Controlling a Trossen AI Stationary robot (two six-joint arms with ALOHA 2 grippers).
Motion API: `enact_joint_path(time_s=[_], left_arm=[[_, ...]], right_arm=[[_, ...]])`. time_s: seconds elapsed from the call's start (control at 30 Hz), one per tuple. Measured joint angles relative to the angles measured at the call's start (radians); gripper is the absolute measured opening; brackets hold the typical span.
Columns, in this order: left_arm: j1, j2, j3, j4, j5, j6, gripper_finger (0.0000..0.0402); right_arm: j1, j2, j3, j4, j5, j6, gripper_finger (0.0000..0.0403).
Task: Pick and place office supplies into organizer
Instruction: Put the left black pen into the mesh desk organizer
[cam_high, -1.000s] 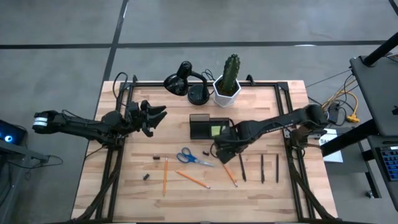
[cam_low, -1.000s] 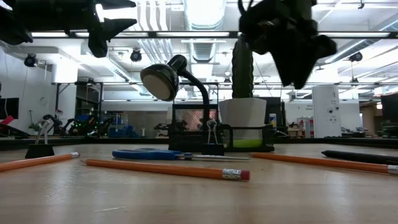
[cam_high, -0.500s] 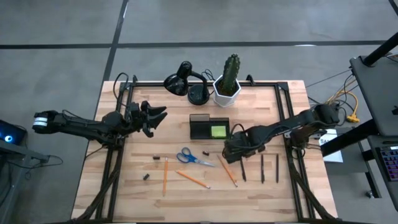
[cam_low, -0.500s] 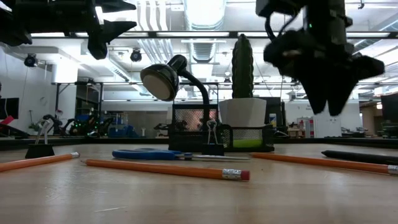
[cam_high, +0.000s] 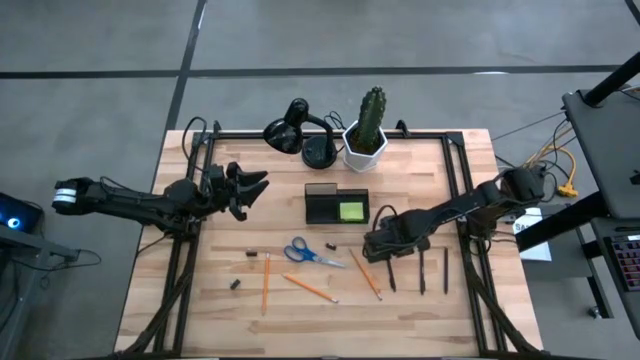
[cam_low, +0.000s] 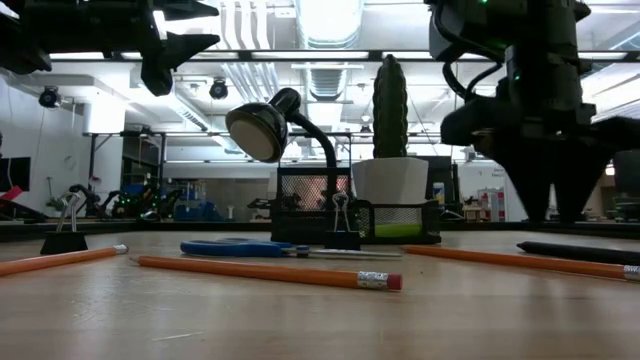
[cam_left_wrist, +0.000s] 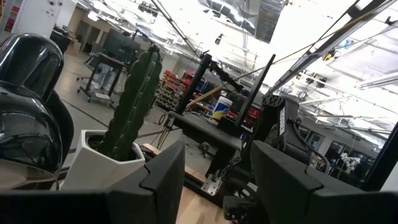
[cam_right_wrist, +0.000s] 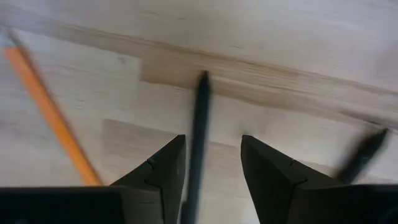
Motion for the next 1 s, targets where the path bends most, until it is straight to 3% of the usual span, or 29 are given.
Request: enact_joint_path(time_s=[0.17,0.37,1.0], left_arm=[[0.0,0.0,0.0,0.0,0.0,0.0,0.0168],[0.0,0.0,0.0,0.0,0.0,0.0,0.0168],[0.0,0.0,0.0,0.001,0.0,0.0,0.0168]], right_arm=[[0.0,0.0,-0.016,0.065,0.012,0.023,0.0144],[0.011,0.001,-0.017,0.061,0.104,0.024,0.0144],[0.035,0.051,-0.023,0.105,0.051,0.028,0.0144]])
